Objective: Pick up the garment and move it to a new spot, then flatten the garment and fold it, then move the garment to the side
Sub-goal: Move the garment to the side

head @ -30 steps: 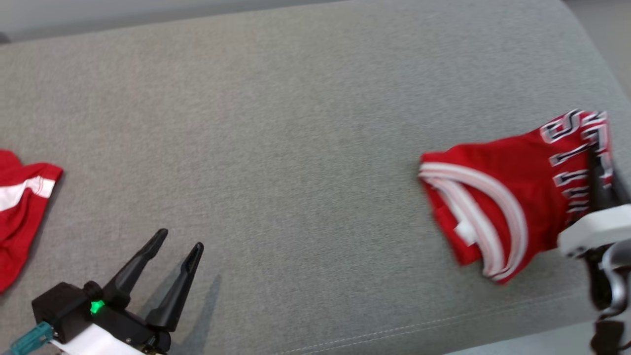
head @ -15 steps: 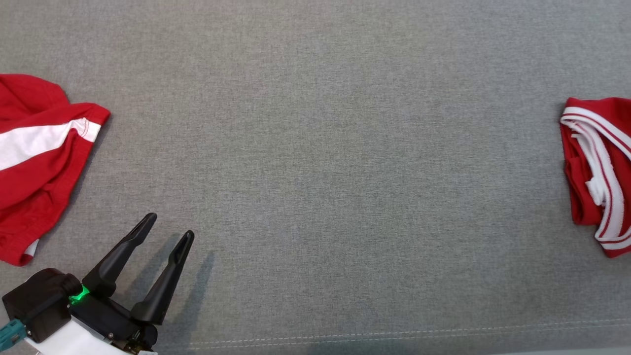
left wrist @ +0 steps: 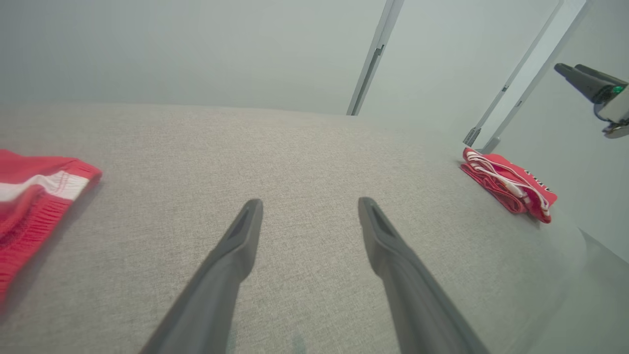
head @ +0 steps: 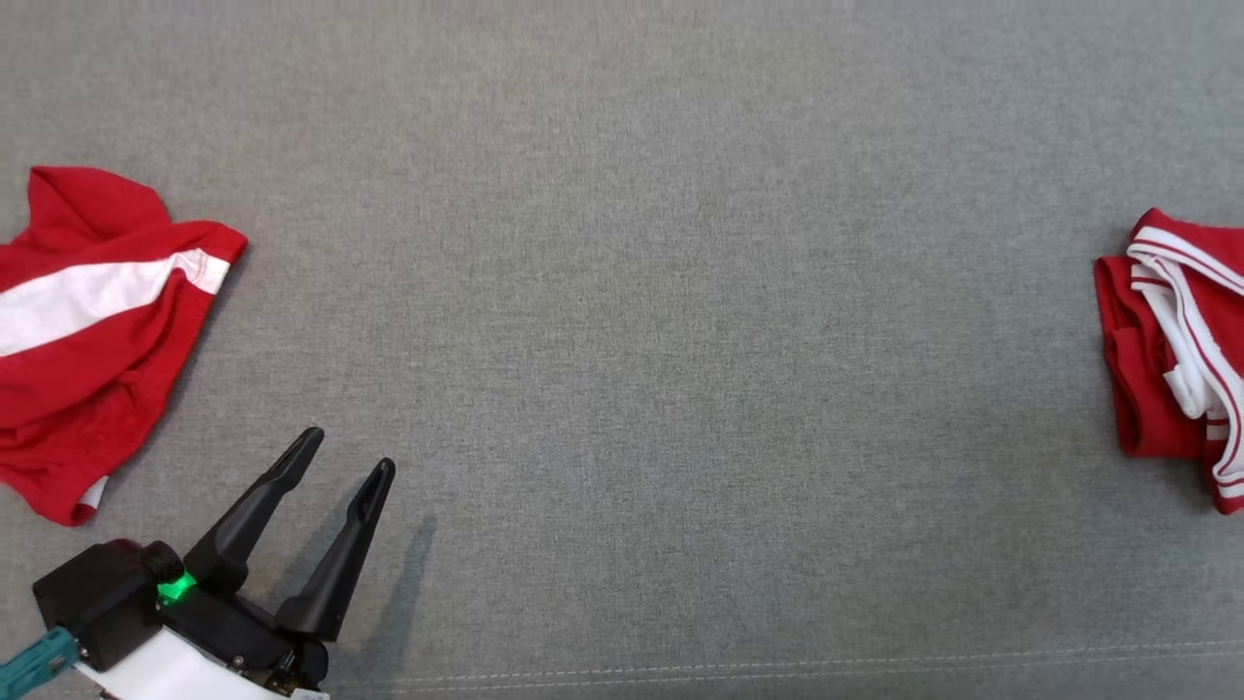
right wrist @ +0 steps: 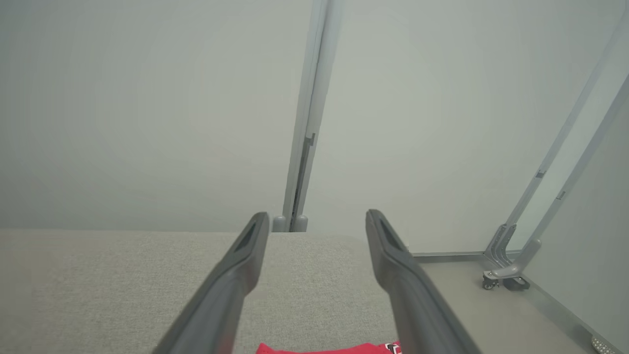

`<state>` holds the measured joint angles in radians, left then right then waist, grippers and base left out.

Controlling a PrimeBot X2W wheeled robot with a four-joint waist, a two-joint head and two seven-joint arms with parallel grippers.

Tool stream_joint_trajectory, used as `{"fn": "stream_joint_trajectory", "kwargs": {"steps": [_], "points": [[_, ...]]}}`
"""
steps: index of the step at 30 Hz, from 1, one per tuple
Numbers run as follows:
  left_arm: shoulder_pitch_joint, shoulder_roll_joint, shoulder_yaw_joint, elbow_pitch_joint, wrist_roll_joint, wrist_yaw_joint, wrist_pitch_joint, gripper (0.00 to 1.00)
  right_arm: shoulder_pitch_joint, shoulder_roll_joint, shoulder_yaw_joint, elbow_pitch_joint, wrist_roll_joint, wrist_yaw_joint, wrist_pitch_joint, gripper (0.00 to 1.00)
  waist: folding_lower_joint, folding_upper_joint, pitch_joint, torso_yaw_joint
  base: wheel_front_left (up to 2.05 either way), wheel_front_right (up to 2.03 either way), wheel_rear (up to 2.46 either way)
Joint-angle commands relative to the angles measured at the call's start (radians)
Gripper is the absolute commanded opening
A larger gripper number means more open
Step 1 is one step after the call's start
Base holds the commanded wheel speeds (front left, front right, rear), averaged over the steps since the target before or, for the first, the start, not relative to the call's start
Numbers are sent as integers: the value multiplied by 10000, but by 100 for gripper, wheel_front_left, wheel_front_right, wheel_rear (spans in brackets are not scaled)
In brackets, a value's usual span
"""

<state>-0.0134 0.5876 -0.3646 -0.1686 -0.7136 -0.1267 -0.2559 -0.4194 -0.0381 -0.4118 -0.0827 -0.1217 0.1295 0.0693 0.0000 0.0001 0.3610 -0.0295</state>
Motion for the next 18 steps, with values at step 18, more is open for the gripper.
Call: {"fn": "stream_joint_trajectory", "kwargs": {"steps": [18], "points": [[-592,-1659,759,2917,820,-40,-59,100,2456,-121,2376,1016,1478,12,-1238,100,0,-1,-2587,327,0,0,0]]}}
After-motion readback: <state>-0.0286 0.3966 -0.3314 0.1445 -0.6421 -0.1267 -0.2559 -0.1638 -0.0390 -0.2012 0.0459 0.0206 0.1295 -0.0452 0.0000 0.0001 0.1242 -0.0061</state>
